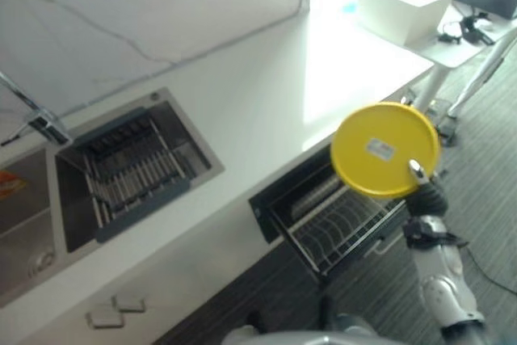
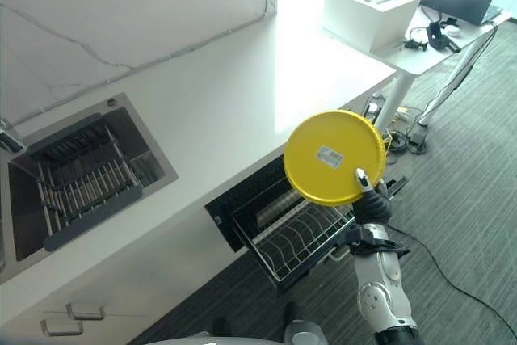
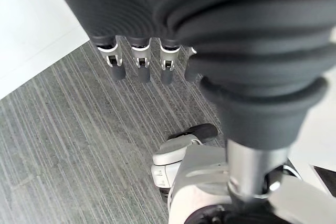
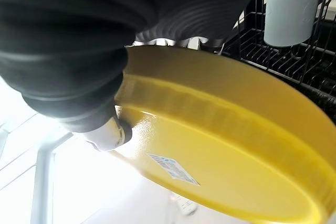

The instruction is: Place the dishes in the dishwasher.

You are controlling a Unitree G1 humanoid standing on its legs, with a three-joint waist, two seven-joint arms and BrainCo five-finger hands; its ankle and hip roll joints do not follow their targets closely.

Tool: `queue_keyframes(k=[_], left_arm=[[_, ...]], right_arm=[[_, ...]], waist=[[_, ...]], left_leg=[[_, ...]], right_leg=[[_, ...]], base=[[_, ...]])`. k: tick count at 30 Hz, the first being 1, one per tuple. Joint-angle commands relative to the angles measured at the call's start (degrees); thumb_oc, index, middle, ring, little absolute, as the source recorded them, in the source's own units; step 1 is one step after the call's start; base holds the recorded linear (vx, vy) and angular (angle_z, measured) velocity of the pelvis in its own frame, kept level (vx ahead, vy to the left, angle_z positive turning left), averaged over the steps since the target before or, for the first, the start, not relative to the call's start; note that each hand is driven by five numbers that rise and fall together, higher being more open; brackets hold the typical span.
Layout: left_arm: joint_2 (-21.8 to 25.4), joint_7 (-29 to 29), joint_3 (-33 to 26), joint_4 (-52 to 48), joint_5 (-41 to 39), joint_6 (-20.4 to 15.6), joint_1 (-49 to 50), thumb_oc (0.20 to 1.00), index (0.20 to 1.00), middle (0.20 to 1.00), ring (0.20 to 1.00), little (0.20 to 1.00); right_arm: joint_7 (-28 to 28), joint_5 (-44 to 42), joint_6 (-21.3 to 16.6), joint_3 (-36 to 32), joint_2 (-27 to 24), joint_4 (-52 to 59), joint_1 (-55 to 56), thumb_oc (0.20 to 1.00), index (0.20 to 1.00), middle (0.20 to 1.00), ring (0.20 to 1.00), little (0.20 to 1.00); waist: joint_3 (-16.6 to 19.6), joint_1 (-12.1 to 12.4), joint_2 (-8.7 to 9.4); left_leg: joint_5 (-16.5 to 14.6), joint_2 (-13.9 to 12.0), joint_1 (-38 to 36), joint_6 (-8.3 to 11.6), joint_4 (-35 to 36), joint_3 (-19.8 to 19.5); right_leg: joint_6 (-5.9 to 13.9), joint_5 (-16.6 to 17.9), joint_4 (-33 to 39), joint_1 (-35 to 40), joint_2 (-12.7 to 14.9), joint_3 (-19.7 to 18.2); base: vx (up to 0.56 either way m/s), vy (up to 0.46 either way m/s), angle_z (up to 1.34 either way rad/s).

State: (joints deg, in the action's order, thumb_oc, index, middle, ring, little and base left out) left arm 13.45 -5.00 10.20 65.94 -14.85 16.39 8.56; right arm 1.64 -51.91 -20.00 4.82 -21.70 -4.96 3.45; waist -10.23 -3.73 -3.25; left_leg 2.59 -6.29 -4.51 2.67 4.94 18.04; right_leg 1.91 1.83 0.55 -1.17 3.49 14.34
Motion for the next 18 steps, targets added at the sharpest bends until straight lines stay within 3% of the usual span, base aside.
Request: queue_keyframes(k=[1,6,11,13,14,18], left_arm=[[-3.2,-1.1,1.2,-0.4,-3.3,-0.3,-4.1,1.000,1.000,1.000,1.000,1.000],[-3.2,-1.8,1.0,-1.7,-3.8,0.0,-4.0,1.000,1.000,1.000,1.000,1.000],[-3.1,-2.7,1.4,-2.8,-4.3,-0.1,-4.5,1.000,1.000,1.000,1.000,1.000],[-3.0,-2.9,1.6,-3.1,-4.9,0.1,-5.1,1.000,1.000,1.000,1.000,1.000],[-2.8,-3.0,1.6,-3.4,-5.0,0.2,-5.4,1.000,1.000,1.000,1.000,1.000],[-2.2,-3.6,1.5,-3.2,-4.5,-0.2,-5.7,1.000,1.000,1.000,1.000,1.000]], right_arm=[[0.9,2.7,-6.5,-1.0,1.4,3.2,-6.8,0.200,0.200,0.200,0.200,0.200],[1.0,9.0,-4.5,-0.3,1.5,-3.2,-6.6,0.200,0.200,0.200,0.200,0.200],[3.1,11.8,-5.2,0.6,1.4,-8.4,-8.3,0.200,0.200,0.200,0.200,0.200],[3.7,15.6,-4.1,0.8,0.6,-9.8,-9.4,0.200,0.200,0.200,0.200,0.200],[5.0,21.4,-1.9,1.3,-0.7,-11.2,-10.5,0.200,0.200,0.200,0.200,0.200],[6.5,30.7,2.7,2.9,-3.8,-14.8,-13.0,0.200,0.200,0.200,0.200,0.200]], waist=[[-1.6,-0.8,2.23],[-3.1,-0.6,1.23],[-4.9,0.0,0.42],[-5.8,0.2,0.02],[-6.6,0.5,-0.25],[-7.5,1.5,-0.31]], left_leg=[[-6.8,0.0,1.1,-0.80,-6.6,-1.6],[-6.5,0.3,1.9,-0.55,-6.9,-2.5],[-6.2,0.6,3.1,-0.58,-7.1,-3.3],[-6.1,0.9,3.9,-0.65,-7.5,-3.9],[-6.2,1.2,4.2,-0.75,-7.8,-4.3],[-6.2,1.6,4.7,-0.82,-8.3,-5.2]], right_leg=[[2.33,-10.2,-8.2,3.3,4.3,1.9],[1.92,-10.7,-9.4,2.5,4.8,2.2],[1.78,-11.0,-10.7,1.1,5.4,2.6],[1.66,-11.2,-11.7,0.2,5.7,2.7],[1.56,-11.4,-12.4,-0.2,5.9,2.7],[1.48,-11.4,-13.2,-0.5,6.2,2.9]], base=[[0.00,0.000,0.00],[-0.02,0.045,0.04],[-0.03,0.029,0.02],[-0.06,0.046,0.00],[-0.03,0.034,0.05],[0.00,0.000,0.11]])
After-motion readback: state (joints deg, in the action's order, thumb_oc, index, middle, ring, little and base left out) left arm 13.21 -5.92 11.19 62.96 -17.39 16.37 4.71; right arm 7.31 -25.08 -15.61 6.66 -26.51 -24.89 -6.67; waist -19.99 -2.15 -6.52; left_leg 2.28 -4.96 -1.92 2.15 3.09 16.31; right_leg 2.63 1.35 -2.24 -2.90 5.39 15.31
